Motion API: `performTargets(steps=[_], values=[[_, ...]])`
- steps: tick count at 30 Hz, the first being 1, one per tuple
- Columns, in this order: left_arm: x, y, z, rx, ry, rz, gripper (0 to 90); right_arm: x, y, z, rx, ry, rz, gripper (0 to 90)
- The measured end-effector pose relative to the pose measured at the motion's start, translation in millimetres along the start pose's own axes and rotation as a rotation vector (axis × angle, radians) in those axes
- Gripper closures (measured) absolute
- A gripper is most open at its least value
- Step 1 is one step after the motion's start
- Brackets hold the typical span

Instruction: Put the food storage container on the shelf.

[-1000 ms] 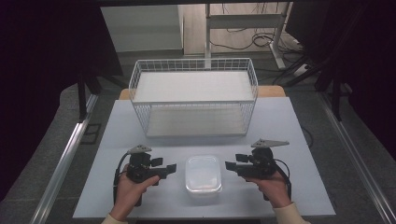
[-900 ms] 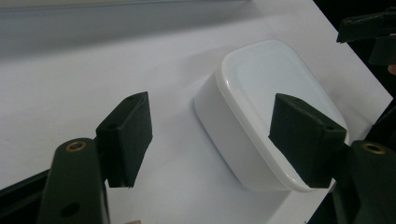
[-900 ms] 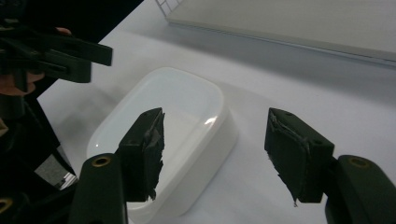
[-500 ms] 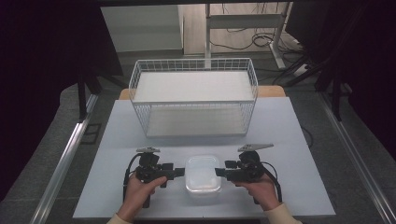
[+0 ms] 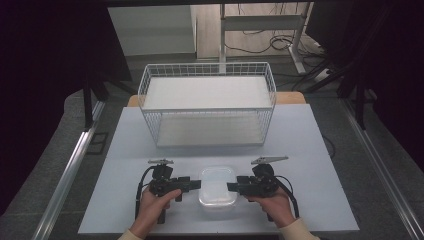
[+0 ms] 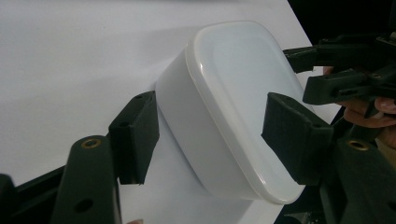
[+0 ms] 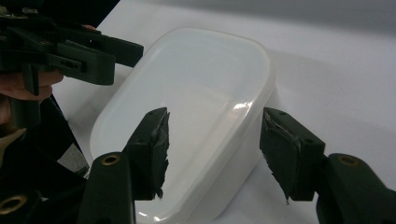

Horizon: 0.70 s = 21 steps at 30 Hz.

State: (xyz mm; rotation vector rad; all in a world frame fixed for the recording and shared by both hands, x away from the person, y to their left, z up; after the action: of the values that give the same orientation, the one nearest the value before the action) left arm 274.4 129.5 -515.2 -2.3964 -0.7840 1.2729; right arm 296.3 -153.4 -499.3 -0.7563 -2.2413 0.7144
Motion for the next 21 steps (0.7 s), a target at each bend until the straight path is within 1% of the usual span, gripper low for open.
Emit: performTargets(steps=[1, 2, 4, 7, 8, 9, 10, 12, 15, 18, 21], values=[[0.0, 1.1, 0.5, 0.002, -0.003, 0.006, 36.4, -0.1, 0.8, 0.4, 0.003, 0.003, 0.0, 42.5], [0.3, 2.5, 1.2, 0.0, -0.015, 0.02, 37.2, -0.3, 1.7, 0.8, 0.006, 0.007, 0.001, 43.0], [1.9, 5.6, 3.0, 0.015, -0.037, 0.048, 38.9, -0.8, 3.0, 1.7, 0.01, 0.02, -0.005, 43.9], [3.0, 9.7, 5.0, 0.033, -0.047, 0.065, 44.0, -0.7, 4.2, 2.4, 0.015, 0.019, -0.005, 45.5], [2.9, 10.7, 5.5, 0.032, -0.055, 0.073, 45.4, -1.0, 4.4, 2.5, 0.012, 0.027, -0.008, 46.2], [3.0, 11.4, 5.7, 0.036, -0.058, 0.084, 48.8, -2.3, 3.7, 2.8, 0.011, 0.045, -0.013, 48.9], [2.8, 11.8, 5.8, 0.037, -0.061, 0.094, 48.8, -2.3, 3.7, 2.8, 0.011, 0.045, -0.013, 48.9], [1.8, 12.5, 5.8, 0.038, -0.071, 0.111, 53.5, -4.2, 1.8, 2.8, 0.006, 0.065, -0.026, 53.6], [0.6, 11.3, 6.1, 0.028, -0.076, 0.109, 57.1, -7.3, 0.1, 4.0, 0.008, 0.111, -0.046, 57.7], [-1.3, 7.5, 6.3, 0.013, -0.077, 0.105, 62.9, -10.0, -3.1, 5.7, -0.002, 0.157, -0.076, 63.1], [-3.4, 5.9, 7.4, 0.006, -0.073, 0.106, 64.8, -11.6, -5.8, 7.7, -0.013, 0.191, -0.101, 66.7]])
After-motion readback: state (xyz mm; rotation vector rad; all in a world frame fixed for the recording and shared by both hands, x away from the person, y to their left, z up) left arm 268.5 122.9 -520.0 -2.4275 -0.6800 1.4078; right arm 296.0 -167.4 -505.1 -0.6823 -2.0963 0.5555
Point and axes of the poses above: each handheld gripper's, and its own axes: y roughly forward along the jaws, z roughly out of its underside, x roughly to its left, the point moved 2 cm from there along y, roughly forward along the jaws, and after that the axes turned 4 degrees about z, right-handed, at the moved point
